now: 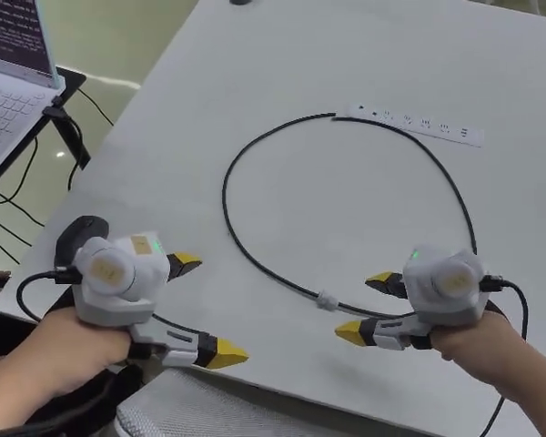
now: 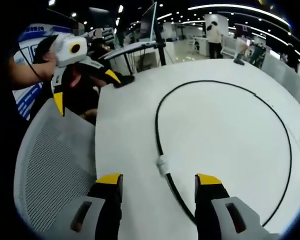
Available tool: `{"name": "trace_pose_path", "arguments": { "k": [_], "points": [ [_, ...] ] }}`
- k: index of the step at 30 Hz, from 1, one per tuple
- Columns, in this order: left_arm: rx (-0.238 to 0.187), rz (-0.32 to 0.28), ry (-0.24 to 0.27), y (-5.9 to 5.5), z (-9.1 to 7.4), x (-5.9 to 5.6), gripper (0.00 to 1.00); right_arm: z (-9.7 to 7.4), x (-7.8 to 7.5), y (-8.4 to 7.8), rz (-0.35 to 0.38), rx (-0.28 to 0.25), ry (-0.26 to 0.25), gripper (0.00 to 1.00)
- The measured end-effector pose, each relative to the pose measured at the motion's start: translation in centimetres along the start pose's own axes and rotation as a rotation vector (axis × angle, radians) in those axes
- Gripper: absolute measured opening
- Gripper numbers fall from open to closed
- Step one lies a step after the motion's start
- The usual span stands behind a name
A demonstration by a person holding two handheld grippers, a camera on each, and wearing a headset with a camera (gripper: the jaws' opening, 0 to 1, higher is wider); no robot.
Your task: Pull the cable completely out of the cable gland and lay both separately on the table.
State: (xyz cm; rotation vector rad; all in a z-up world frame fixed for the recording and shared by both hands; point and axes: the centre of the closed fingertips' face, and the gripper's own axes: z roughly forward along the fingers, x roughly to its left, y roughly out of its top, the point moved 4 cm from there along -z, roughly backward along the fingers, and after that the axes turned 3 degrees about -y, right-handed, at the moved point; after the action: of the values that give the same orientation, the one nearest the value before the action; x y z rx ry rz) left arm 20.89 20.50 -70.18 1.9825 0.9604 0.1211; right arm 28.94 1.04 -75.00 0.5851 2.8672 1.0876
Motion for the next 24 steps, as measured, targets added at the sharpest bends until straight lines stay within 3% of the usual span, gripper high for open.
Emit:
{"name": "trace_pose_path", "arguments": {
  "k": [10, 17, 20, 24],
  "points": [
    [-0.001, -0.007, -0.004, -0.3, 0.0, -0.3, 0.97, 2.2, -1.0, -0.1, -0.062, 0.049, 0.018, 0.38],
    [-0.003, -0.018, 0.004, -0.7, -0.4, -0.1, 0.98, 3.4, -1.2, -0.5, -0.101, 0.094, 0.046, 0.29],
    [0.006, -0.021, -0.002, -0.8, -0.6, -0.2, 0.93, 3.6, -1.1, -0.4, -0.109, 0.1, 0.057, 0.25],
    [0.01, -0.03, -0.007, -1.0, -0.5, -0.2, 0.95, 4.0, -1.1, -0.5, -0.117, 0.109, 0.064, 0.24]
  ]
}}
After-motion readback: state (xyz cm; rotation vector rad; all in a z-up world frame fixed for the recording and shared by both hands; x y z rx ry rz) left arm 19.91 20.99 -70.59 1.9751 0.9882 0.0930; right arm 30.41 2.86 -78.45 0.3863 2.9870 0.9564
